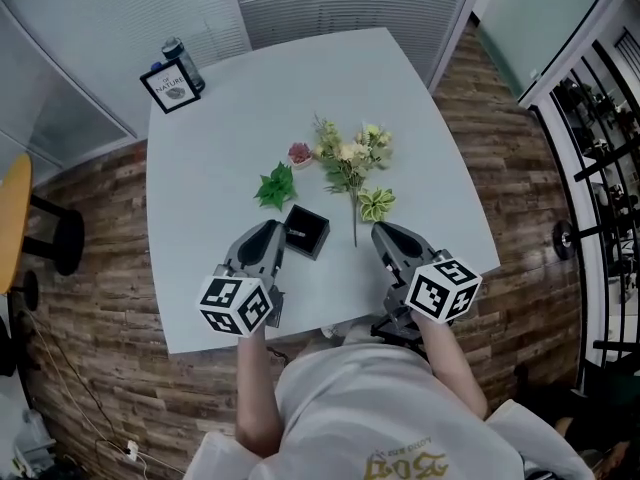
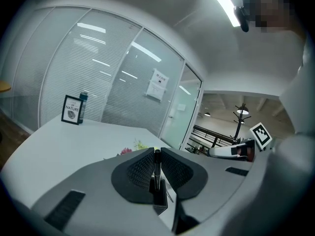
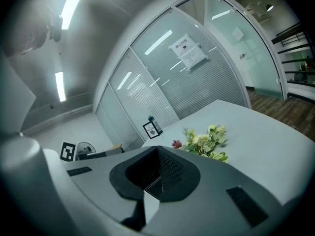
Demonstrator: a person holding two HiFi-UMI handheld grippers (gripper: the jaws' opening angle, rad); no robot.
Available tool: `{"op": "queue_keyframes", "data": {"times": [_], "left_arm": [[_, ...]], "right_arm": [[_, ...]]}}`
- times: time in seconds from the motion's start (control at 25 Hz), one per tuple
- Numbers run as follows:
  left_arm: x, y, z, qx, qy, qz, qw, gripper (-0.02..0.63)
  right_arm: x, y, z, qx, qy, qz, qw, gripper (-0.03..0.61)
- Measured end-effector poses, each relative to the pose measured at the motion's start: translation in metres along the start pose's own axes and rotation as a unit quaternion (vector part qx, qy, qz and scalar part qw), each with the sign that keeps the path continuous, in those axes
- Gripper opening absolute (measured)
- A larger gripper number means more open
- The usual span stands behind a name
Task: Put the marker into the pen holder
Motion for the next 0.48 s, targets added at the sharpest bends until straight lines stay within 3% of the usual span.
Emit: {"op": "queue_keyframes", "data": {"times": [0.48], "left_arm": [[-0.023, 0.017, -0.017, -0.008, -0.011, -0.035, 0.9993, 0.046]], "right_arm": [[-0.014, 0.004, 0.024, -0.014, 0.014, -0.014, 1.0, 0.017]]}}
Point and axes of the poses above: the fingertips, and each gripper's own axes: x backward along the fingers, z to its right, y out of its underside, the point moved 3 cm from there along x, backward along the fingers, and after that the axes turned 13 degrees about z, right-handed, at the moved point
